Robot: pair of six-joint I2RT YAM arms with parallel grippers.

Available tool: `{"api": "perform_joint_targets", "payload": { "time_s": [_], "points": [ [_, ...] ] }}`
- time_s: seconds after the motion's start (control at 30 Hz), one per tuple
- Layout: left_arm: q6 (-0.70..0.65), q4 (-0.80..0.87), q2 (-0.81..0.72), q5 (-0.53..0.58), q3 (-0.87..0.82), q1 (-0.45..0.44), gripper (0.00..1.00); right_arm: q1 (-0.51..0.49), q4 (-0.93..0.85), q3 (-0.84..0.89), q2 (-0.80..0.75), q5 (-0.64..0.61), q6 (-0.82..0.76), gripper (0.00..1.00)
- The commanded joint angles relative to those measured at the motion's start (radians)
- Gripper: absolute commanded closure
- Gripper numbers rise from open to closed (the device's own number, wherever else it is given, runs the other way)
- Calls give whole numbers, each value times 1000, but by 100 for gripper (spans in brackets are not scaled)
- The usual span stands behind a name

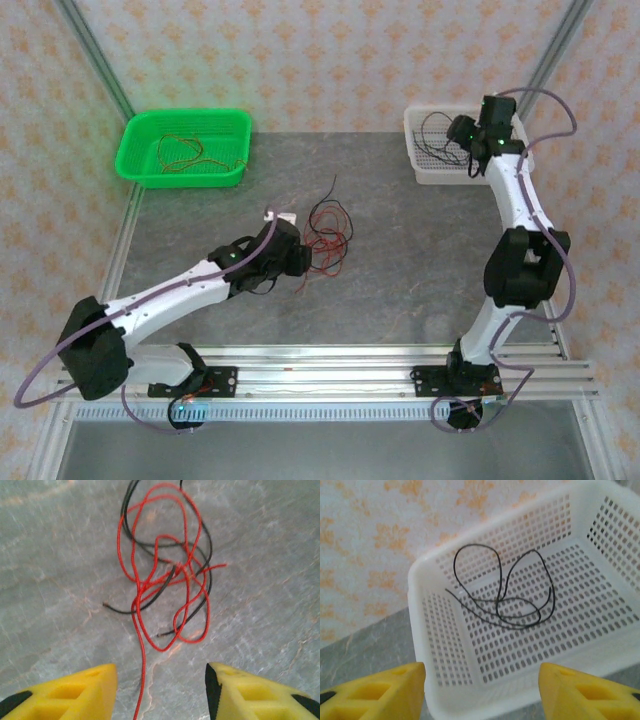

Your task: Untangle the cables

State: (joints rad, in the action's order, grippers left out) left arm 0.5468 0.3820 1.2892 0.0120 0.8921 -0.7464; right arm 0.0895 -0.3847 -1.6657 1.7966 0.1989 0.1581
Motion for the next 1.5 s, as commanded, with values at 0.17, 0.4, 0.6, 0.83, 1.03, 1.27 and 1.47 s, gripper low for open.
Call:
{"api": "perform_joint_targets", "payload": {
  "time_s": [0.17,0.4,0.6,0.83,1.03,1.27,1.47],
  "points": [
    [104,-155,117,-101,-73,4,60,-52,69,225,-230,32,-6,39],
    [146,-263,196,-117,-95,26,72,-62,85,363,-333,27,-6,39],
    [148,-293,230,-109,-93,55,73,-65,97,444,-392,26,-3,40],
    [140,-299,261,-99,-85,70,71,-68,98,484,-431,29,-6,40],
    [134,-328,281,-109,-78,73,72,-70,98,495,-451,30,-5,40],
    [125,-332,309,-89,-61,77,77,-71,94,509,-474,31,-3,40],
    [120,-320,296,-60,-41,78,91,-74,87,540,-517,37,3,40]
  ]
}}
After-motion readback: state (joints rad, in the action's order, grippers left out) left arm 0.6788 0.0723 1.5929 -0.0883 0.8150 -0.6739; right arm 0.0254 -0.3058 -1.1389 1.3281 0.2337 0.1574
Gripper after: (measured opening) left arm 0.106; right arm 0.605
